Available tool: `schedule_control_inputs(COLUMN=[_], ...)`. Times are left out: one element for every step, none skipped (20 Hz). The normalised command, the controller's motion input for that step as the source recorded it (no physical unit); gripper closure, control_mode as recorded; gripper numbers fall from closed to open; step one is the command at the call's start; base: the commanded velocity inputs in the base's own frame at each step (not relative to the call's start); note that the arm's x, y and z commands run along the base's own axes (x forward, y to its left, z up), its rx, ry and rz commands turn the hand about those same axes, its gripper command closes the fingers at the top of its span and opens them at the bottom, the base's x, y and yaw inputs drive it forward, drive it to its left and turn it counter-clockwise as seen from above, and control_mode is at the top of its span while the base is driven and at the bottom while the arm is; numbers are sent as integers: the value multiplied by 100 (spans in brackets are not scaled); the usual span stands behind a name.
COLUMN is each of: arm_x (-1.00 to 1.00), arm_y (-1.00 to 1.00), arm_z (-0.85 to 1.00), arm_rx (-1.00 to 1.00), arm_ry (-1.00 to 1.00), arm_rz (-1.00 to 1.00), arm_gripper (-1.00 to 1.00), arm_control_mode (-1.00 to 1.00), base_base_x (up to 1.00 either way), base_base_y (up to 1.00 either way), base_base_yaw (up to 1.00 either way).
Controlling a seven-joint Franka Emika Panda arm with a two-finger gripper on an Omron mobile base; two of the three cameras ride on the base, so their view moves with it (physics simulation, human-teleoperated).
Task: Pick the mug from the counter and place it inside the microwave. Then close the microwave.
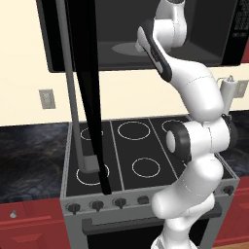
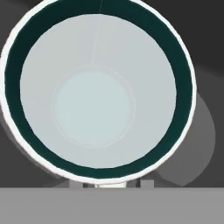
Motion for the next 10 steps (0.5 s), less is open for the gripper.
schedule_control_inputs(arm_x=[0,0,0,0,-1,-9,-29,-42,-49,-60], arm_y=[0,0,0,0,0,0,0,0,0,0], arm_z=[0,0,0,0,0,0,0,0,0,0], arm_rx=[0,0,0,0,0,0,0,0,1,1], arm_ry=[0,0,0,0,0,0,0,0,0,0], arm_rz=[0,0,0,0,0,0,0,0,0,0], arm_gripper=[-100,-100,-100,-100,-100,-100,-100,-100,-100,-100], arm_control_mode=[-100,-100,-100,-100,-100,-100,-100,-100,-100,-100], base_base_x=[0,0,0,0,0,0,0,0,0,0], base_base_y=[0,0,0,0,0,0,0,0,0,0], base_base_yaw=[0,0,0,0,0,0,0,0,0,0])
